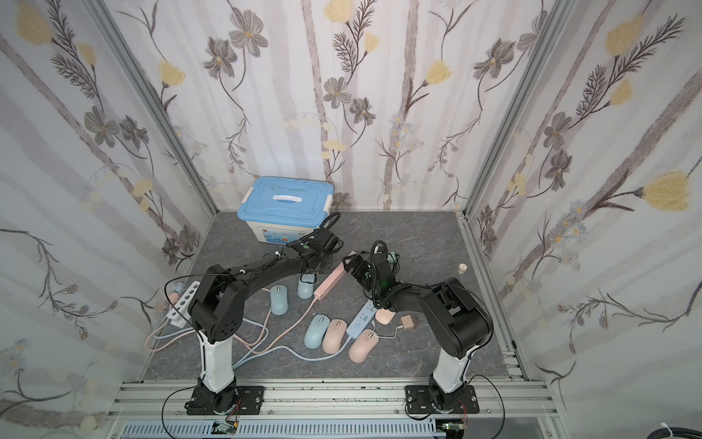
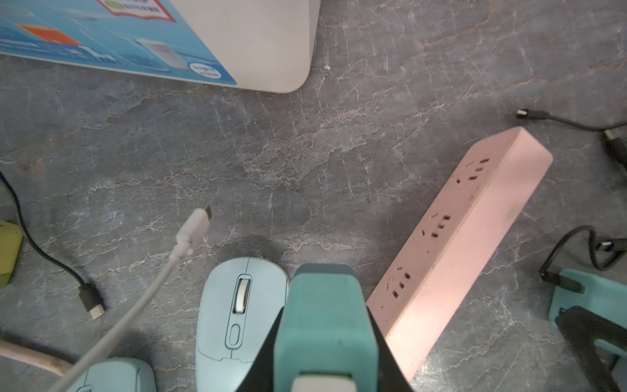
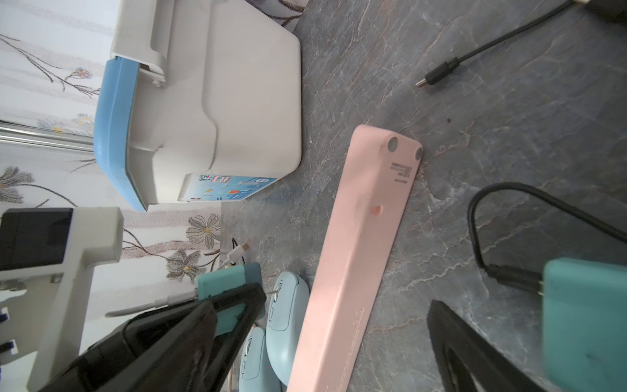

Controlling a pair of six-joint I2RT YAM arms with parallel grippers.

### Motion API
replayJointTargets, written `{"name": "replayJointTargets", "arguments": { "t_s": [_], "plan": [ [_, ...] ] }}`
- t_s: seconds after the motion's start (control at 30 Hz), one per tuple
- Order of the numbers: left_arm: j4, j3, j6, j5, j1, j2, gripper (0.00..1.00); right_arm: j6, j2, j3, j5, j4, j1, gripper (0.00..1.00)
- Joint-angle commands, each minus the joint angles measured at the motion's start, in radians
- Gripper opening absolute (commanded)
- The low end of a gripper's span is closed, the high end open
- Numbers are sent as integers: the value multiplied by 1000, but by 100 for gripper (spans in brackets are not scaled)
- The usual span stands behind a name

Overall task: Unplug the wireless mouse
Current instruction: Place the plug at the center of the board, then adjust the socket at the center of the board.

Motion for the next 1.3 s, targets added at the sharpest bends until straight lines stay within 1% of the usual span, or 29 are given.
{"name": "replayJointTargets", "arguments": {
  "t_s": [0.0,0.1,0.13,0.17,0.2,0.27,0.3,0.43,0.53,0.63,0.7,0.8,0.9,1.03,1.1,1.27],
  "plan": [
    [-81,62,22,-95,13,46,0,-18,-20,-13,11,7,-1,96],
    [-146,133,11,-116,49,112,0,-22,-34,-20,13,4,1,96],
    [-156,145,11,-125,53,122,5,-19,-38,-57,11,3,0,96],
    [-152,147,13,-127,54,124,27,-15,-45,-69,11,11,0,96],
    [-144,143,15,-122,54,120,47,-15,-51,-86,9,23,0,96],
    [-128,134,18,-112,54,113,65,-13,-66,-104,8,24,0,96],
    [-122,132,21,-104,55,105,70,-15,-76,-114,6,29,0,97],
    [-83,82,19,-70,51,35,73,-35,-107,-121,12,7,-1,97],
    [-61,16,7,-65,42,-46,75,-63,-94,-51,4,-98,2,94],
    [10,-91,-11,3,38,-134,77,-68,-95,11,31,-174,16,92],
    [52,-138,-6,33,3,-159,78,-68,-96,34,54,-227,19,91],
    [41,-125,44,-28,-71,-124,78,-61,-117,17,70,-230,16,90],
    [26,-93,80,-59,-100,-71,78,-59,-151,-19,71,-218,10,90],
    [13,-67,109,-92,-108,-17,79,-63,-219,-102,75,-210,5,90],
    [3,-27,125,-116,-106,14,79,-70,-263,-144,78,-210,-3,91],
    [5,4,141,-100,-108,72,77,-80,-400,-252,81,-212,-41,91]
  ]
}}
